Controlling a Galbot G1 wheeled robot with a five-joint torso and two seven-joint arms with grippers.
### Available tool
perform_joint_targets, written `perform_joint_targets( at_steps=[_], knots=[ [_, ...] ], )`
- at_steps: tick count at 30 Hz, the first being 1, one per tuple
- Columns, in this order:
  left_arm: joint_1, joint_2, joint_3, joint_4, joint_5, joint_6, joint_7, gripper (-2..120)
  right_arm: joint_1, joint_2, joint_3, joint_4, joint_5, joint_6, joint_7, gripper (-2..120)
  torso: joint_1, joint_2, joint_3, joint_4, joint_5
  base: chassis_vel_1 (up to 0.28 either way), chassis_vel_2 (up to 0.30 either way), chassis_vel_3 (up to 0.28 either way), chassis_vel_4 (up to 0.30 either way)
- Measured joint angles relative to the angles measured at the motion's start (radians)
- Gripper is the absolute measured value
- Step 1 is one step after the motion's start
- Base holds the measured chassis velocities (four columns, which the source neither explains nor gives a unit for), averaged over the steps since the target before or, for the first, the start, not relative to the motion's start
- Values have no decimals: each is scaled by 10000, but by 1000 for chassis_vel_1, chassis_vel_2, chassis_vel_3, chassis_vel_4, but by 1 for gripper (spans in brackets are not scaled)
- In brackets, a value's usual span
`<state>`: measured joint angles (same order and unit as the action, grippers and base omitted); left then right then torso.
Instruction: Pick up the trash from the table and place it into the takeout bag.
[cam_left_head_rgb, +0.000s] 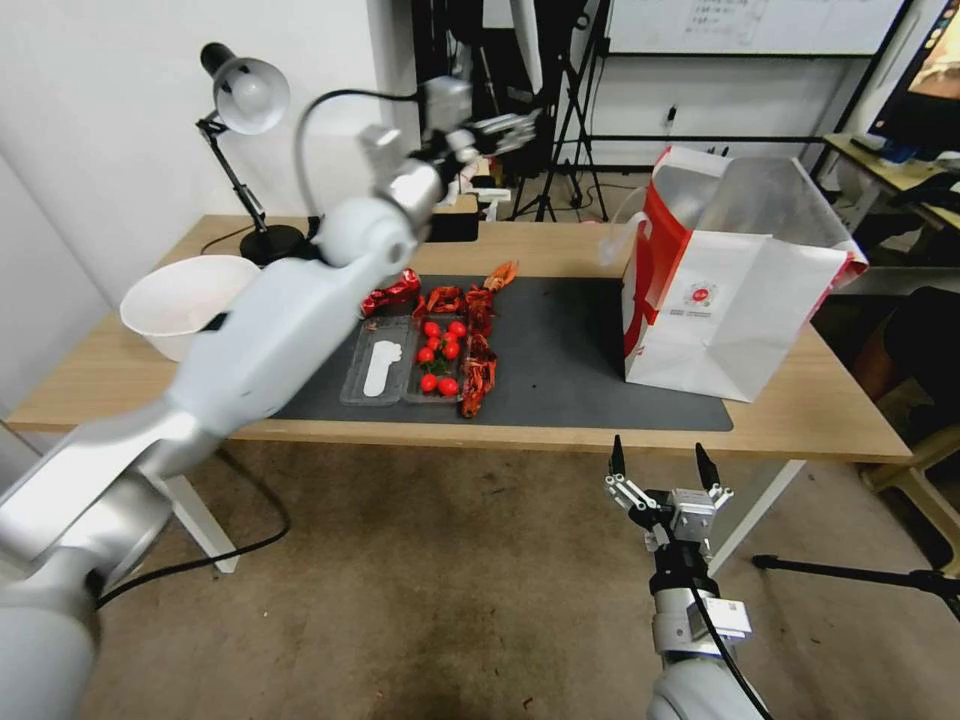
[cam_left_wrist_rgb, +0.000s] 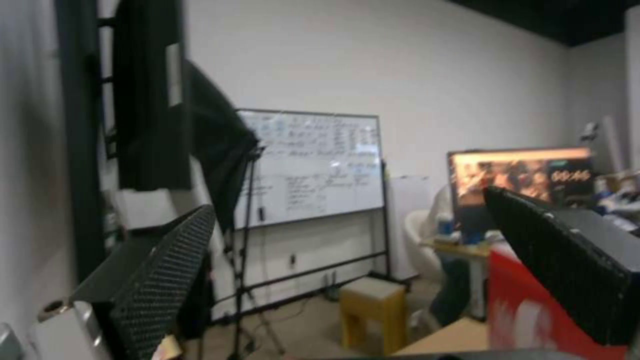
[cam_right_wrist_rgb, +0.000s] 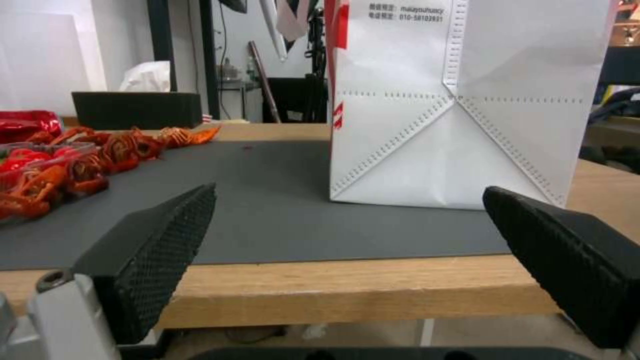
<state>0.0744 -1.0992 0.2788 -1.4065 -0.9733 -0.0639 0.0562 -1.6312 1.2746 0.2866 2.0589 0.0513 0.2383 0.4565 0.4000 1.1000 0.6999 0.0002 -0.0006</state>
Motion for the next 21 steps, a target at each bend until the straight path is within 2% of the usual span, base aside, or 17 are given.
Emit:
perform_joint_targets(
  at_steps=[2,3,4,6,8,9,13,14,17,18,21],
  knots=[
    [840,1024,-508,-665,87,35,-1,100,-6,-30,-11,-14,-3,0,-1,100,0,0,0,0,4,0,0,0,0],
    [1339,1617,-845,-1020,89,63,8,100,0,-41,-26,-20,-4,0,-5,100,0,0,1,-8,0,0,0,0,0],
    [1339,1617,-845,-1020,89,63,8,100,0,-41,-26,-20,-4,0,-5,100,0,0,1,-8,0,0,0,0,0],
    [2072,2475,-1482,-1467,88,79,17,100,15,-54,-40,-21,-11,-1,-7,100,0,0,0,3,1,0,0,0,0],
    [2873,3195,-2405,-1902,95,155,2,100,8,-69,-49,-22,-16,0,-10,100,0,1,-1,0,4,0,0,0,0],
    [2873,3195,-2405,-1902,95,155,2,100,8,-69,-49,-22,-16,0,-10,100,0,1,-1,0,4,0,0,0,0],
    [4384,3985,-3857,-2700,186,197,-364,100,21,-81,-53,-37,-18,1,-11,100,-1,1,-1,-1,7,0,0,0,0],
    [4384,3985,-3857,-2700,186,197,-364,100,21,-81,-53,-37,-18,1,-11,100,-1,1,-1,-1,7,0,0,0,0],
    [5727,4309,-4682,-3241,391,19,-700,100,50,-91,-64,-85,-18,12,-12,100,-1,1,-1,-2,5,0,0,0,0],
    [5727,4309,-4682,-3241,391,19,-700,100,50,-91,-64,-85,-18,12,-12,100,-1,1,-1,-2,5,0,0,0,0],
    [7167,4329,-5637,-3847,689,-86,-891,100,101,-93,-91,-134,-18,21,-12,100,-1,1,-1,-4,5,0,0,0,0]
  ],
)
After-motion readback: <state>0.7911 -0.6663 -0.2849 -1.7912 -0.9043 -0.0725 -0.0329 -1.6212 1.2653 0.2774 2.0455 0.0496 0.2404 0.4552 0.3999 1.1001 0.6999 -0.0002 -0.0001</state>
